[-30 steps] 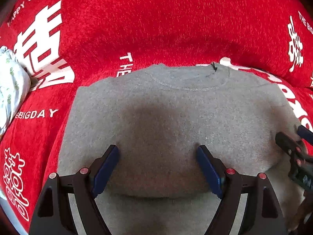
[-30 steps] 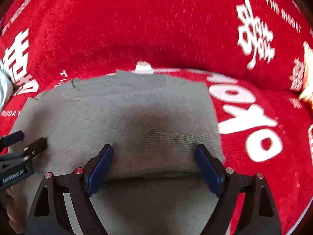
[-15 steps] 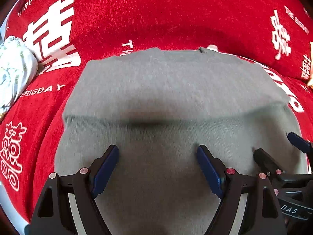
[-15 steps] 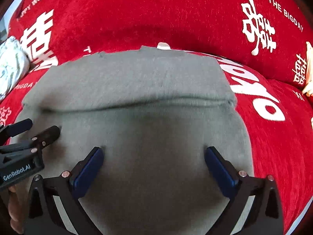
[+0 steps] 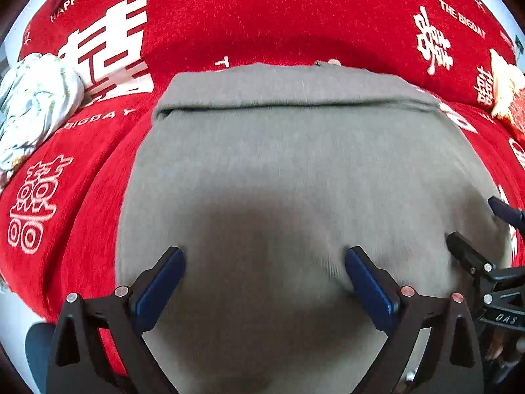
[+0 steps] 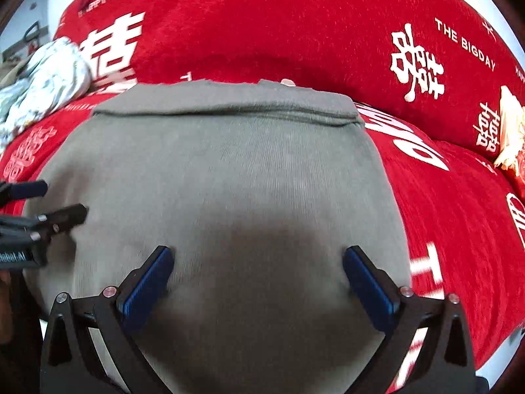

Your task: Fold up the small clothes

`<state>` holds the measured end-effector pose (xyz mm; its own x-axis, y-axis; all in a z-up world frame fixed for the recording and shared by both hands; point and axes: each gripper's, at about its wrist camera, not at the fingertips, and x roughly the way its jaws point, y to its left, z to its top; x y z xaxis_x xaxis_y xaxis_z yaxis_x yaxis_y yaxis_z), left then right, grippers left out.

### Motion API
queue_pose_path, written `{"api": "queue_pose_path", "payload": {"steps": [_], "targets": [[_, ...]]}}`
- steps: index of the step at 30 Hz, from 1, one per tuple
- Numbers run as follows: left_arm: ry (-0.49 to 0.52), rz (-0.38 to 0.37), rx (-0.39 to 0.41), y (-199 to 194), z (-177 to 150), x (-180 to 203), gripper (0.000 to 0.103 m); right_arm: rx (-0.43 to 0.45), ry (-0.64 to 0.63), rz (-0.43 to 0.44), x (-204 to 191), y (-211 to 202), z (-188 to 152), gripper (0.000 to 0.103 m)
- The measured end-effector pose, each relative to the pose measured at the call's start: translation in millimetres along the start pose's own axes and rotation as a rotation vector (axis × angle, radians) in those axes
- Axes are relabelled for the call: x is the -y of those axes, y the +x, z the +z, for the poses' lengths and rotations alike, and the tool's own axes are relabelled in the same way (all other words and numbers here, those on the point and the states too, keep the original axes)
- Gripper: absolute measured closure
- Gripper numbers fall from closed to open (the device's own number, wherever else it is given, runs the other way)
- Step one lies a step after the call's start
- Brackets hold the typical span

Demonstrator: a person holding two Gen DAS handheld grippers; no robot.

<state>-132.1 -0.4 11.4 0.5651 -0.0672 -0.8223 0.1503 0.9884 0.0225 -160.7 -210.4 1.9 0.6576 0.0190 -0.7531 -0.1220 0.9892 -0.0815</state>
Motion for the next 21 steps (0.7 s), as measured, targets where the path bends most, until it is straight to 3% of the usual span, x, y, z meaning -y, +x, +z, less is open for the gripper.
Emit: {"api": "queue_pose_path", "payload": {"steps": [4, 7, 10, 11, 13, 14, 21], "targets": [[0.026, -0.014, -0.016, -15.3, -12.6, 5.8, 0.004, -0.049, -0.012, -0.003, 0.3, -14.4, -16.5, 0.000], [0.111, -0.029, 0.034, -27.9, -19.5, 27.2, 0.004, -0.040, 0.005, 0.036, -6.3, -24.8, -15.9, 0.000], [0.168, 0.069, 0.013, -14.4, -22.3, 38.2, 0.002, -0.043, -0.053, 0.052, -22.8, -20.3, -16.7, 0.000], [0.152, 0.058, -0.008, -8.7, -23.3, 33.0, 0.000, -0.076, -0.107, 0.025, -30.3, -12.9, -21.3, 0.000], [0.087, 0.008, -0.037, -8.6, -24.1, 17.7, 0.000, -0.035, -0.148, 0.011, -33.0, -19.1, -26.9, 0.000], [0.058, -0.002, -0.062, -7.9, -25.9, 9.3, 0.000, -0.064, -0.152, 0.022, -30.1, -19.7, -29.5, 0.000], [-0.136, 0.010, -0.116, -25.5, -51.2, -47.4, 0.000, -0.096, 0.004, -0.023, 20.6, -51.9, -52.0, 0.000]]}}
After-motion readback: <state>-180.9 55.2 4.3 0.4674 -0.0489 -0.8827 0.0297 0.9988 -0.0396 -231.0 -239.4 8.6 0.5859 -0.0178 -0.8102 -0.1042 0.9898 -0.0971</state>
